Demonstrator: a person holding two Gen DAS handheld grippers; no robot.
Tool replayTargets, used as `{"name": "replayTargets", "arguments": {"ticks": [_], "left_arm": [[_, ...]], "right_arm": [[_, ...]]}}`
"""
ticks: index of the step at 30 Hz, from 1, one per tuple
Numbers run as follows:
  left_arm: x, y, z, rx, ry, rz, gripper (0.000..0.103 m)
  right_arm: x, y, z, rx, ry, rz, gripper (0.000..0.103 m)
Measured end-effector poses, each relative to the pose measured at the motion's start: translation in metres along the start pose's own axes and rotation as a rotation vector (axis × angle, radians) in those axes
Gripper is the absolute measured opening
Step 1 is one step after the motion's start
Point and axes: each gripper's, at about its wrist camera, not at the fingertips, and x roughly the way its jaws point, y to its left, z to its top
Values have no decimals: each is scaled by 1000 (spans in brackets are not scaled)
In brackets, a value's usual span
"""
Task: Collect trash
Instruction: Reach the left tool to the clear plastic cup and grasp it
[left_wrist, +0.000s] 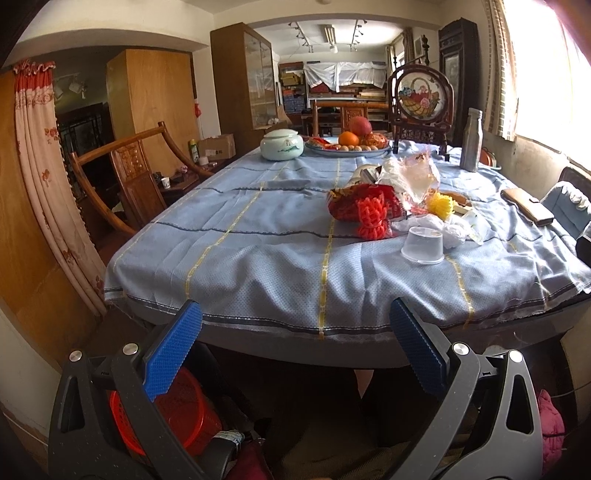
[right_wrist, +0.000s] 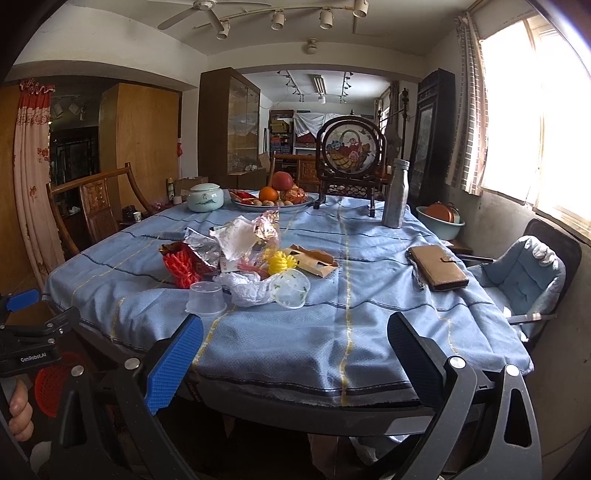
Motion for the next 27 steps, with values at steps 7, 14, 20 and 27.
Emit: {"name": "replayTargets", "arguments": {"ticks": [7, 14, 20, 27], "left_arm": [[38, -12, 13, 40, 73, -80, 97], [80, -61, 45, 95, 77, -244, 97], [119, -99, 59, 111, 112, -337, 97], [140, -122, 65, 136, 128, -385, 50]], "right_arm": [[45, -24, -3, 71, 82, 51, 98], [65, -32, -3, 79, 98, 47, 98], [75, -48, -7, 117, 113, 67, 98], [98, -50, -2, 133, 138, 97, 98]]}}
